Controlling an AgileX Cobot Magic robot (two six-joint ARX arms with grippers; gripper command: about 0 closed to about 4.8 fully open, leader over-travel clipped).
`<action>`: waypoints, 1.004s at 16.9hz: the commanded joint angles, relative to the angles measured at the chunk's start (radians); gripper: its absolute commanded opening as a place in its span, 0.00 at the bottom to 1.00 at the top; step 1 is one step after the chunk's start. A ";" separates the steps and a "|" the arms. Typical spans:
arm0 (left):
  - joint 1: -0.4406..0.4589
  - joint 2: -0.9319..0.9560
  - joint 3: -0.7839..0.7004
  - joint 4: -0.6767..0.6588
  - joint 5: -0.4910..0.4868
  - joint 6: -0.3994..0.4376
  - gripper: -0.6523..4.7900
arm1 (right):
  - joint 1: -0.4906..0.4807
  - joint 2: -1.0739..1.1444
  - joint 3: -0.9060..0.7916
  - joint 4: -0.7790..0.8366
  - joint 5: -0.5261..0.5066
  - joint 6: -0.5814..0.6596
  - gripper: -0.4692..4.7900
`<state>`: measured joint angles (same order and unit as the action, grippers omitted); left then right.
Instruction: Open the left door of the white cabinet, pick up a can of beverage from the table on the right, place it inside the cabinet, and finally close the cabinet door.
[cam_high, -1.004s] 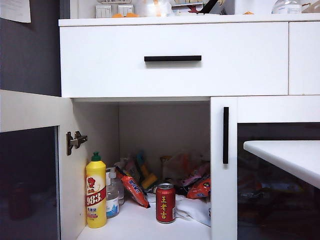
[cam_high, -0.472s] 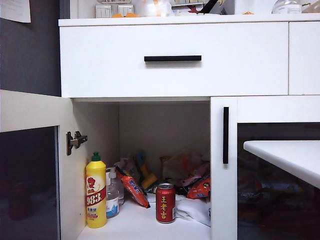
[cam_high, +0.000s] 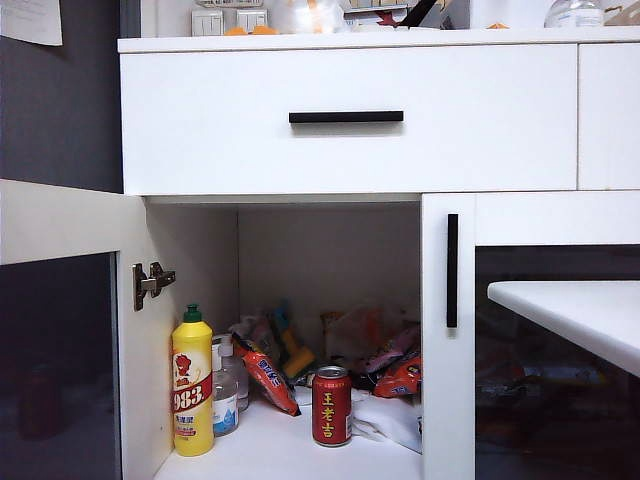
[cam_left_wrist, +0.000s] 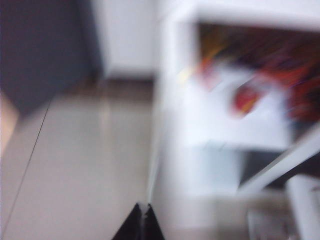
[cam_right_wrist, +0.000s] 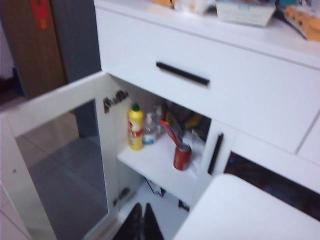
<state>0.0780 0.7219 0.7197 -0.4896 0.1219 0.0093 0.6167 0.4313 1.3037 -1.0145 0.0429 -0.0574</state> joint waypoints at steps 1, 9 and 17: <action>0.080 0.047 0.002 0.017 0.101 0.002 0.11 | -0.001 0.000 0.002 0.054 0.003 0.002 0.08; 0.070 0.205 0.002 -0.018 0.223 -0.179 0.11 | 0.000 0.000 0.003 0.065 0.002 0.000 0.08; 0.000 0.304 0.002 0.010 0.447 -0.299 0.11 | 0.000 -0.001 0.003 0.066 0.002 -0.023 0.08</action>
<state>0.1001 1.0000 0.7258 -0.4770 0.5716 -0.2867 0.6170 0.4305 1.3037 -0.9676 0.0418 -0.0761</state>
